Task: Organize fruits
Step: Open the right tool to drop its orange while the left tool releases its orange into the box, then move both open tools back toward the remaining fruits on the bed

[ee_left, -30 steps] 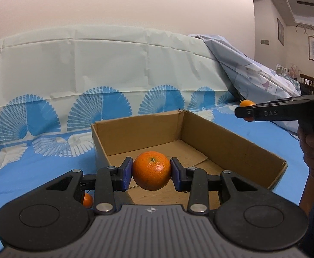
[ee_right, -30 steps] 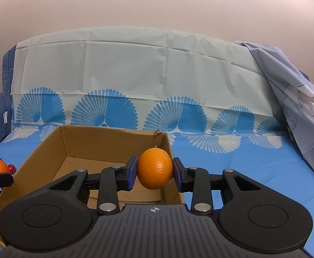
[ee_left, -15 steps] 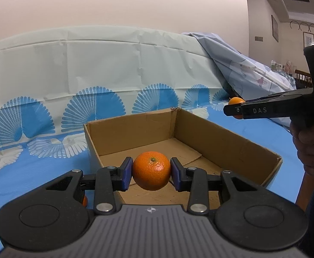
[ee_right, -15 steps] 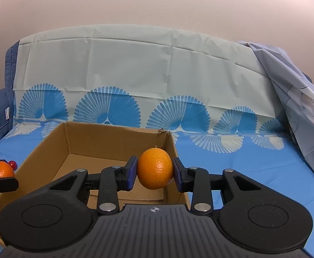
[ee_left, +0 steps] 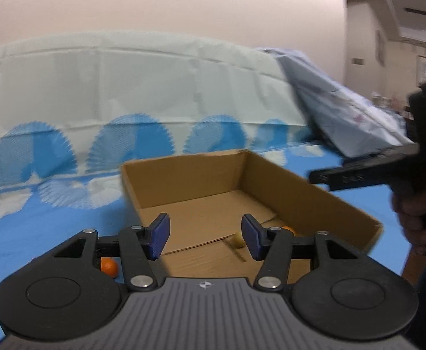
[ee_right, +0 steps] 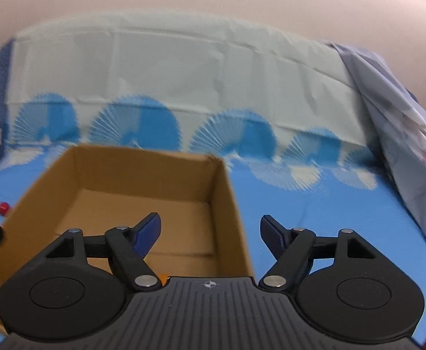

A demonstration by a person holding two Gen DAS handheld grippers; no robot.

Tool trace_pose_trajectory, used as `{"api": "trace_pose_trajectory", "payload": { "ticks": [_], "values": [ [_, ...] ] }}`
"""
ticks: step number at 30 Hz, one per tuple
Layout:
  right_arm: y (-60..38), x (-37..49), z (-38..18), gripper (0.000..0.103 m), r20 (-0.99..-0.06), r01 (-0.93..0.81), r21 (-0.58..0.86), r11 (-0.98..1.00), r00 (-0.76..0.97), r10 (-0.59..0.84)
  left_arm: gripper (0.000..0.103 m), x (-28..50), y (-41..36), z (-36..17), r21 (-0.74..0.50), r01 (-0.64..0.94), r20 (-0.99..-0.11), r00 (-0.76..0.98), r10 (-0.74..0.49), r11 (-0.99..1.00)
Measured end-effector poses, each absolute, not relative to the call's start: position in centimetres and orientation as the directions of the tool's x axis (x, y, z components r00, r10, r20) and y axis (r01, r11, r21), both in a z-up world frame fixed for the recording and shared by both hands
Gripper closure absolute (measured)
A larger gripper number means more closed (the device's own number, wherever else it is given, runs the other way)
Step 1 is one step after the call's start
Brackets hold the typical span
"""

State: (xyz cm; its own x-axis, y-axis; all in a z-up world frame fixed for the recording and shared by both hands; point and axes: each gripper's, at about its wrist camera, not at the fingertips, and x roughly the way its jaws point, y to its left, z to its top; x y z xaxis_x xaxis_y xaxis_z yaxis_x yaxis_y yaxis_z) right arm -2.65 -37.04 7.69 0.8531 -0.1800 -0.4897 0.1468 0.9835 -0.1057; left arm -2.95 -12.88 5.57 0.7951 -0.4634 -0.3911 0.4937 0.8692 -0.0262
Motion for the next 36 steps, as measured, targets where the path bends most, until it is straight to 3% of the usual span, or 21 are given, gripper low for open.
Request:
{"api": "trace_pose_trajectory", "payload": {
  "ticks": [10, 12, 14, 17, 29, 31, 33, 36],
  "values": [
    [-38.2, -0.6, 4.8, 0.031, -0.635, 0.222, -0.177, 0.959, 0.719, -0.283, 0.046, -1.7, -12.0, 4.9, -0.027, 0.45, -0.472, 0.781, -0.409, 0.892],
    [-38.3, -0.3, 4.4, 0.053, -0.659, 0.214, -0.176, 0.961, 0.699, -0.277, 0.048, -1.9, -12.1, 4.7, -0.017, 0.458, -0.476, 0.778, -0.41, 0.889],
    [-38.3, 0.0, 3.8, 0.068, -0.687, 0.208, -0.186, 0.96, 0.671, -0.278, 0.048, -2.2, -12.2, 4.6, -0.013, 0.468, -0.48, 0.772, -0.416, 0.884],
    [-38.5, 0.5, 3.1, 0.081, -0.712, 0.218, -0.213, 0.953, 0.633, -0.304, 0.05, -2.3, -12.5, 4.4, -0.007, 0.487, -0.488, 0.761, -0.428, 0.874],
    [-39.3, 0.7, 3.1, 0.08, -0.702, 0.268, -0.197, 0.943, 0.633, -0.326, 0.05, -3.8, -13.7, 3.9, 0.032, 0.566, -0.476, 0.733, -0.486, 0.824],
    [-38.9, 0.4, 3.5, 0.071, -0.673, 0.27, -0.203, 0.941, 0.66, -0.335, 0.05, -4.1, -13.9, 3.9, 0.042, 0.57, -0.469, 0.736, -0.488, 0.82],
    [-38.4, 0.1, 3.9, 0.048, -0.657, 0.265, -0.199, 0.943, 0.679, -0.329, 0.05, -4.3, -13.9, 4.0, 0.047, 0.573, -0.463, 0.738, -0.49, 0.818],
    [-37.1, -0.4, 4.5, 0.047, -0.623, 0.226, -0.206, 0.952, 0.72, -0.306, 0.05, -4.9, -13.8, 4.1, 0.057, 0.579, -0.448, 0.743, -0.498, 0.813]
  ]
}}
